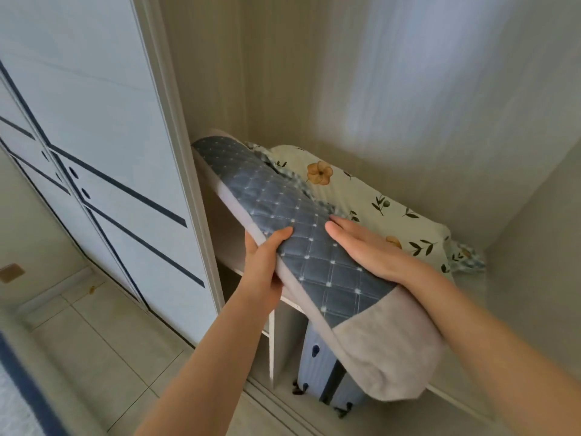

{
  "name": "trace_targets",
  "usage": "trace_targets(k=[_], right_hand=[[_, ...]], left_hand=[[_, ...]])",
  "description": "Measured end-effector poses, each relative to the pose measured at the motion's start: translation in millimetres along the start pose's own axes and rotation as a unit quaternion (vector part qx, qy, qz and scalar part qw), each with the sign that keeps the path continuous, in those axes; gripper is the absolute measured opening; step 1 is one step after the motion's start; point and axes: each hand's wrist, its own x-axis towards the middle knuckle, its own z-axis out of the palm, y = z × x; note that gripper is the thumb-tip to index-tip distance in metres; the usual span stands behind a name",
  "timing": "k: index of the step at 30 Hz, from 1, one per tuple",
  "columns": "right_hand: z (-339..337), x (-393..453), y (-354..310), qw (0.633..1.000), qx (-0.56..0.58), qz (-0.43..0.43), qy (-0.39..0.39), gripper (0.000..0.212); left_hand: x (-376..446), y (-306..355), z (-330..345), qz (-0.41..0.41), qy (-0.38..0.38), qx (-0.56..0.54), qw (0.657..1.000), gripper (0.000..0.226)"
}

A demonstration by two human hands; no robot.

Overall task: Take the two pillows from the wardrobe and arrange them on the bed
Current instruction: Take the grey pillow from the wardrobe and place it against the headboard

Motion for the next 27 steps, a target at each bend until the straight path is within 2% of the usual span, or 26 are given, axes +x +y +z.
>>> trace_targets(k=[3, 7, 10, 14, 18, 23, 27], right_hand=[[3, -18, -7, 0.998, 0.062, -0.011, -0.015, 0.081], [18, -36, -11, 0.989, 0.146, -0.027, -0.017, 0.075], [34, -47, -10, 0.980, 0.193, -0.042, -0.009, 0.074], [50, -62, -4, 0.976, 0.210, -0.062, 0.001, 0.074], [71, -89, 15, 0.971, 0.219, -0.098, 0.009, 0.076], [108, -128, 46, 0.975, 0.168, -0.144, -0.012, 0.075], [123, -146, 71, 0.975, 0.164, -0.148, -0.026, 0.069]], left_hand=[[-15, 9, 0, 0.033, -0.014, 0.049, 0.998, 0.060], [-39, 22, 2, 0.063, -0.022, 0.098, 0.993, 0.079], [-55, 26, 6, 0.075, -0.024, 0.126, 0.989, 0.081], [-79, 13, 4, 0.091, -0.006, 0.128, 0.988, 0.077], [-108, -11, 2, 0.109, 0.046, 0.140, 0.983, 0.081], [-140, -31, 1, 0.082, 0.170, 0.183, 0.965, 0.080], [-165, -53, -2, 0.052, 0.227, 0.209, 0.950, 0.060]])
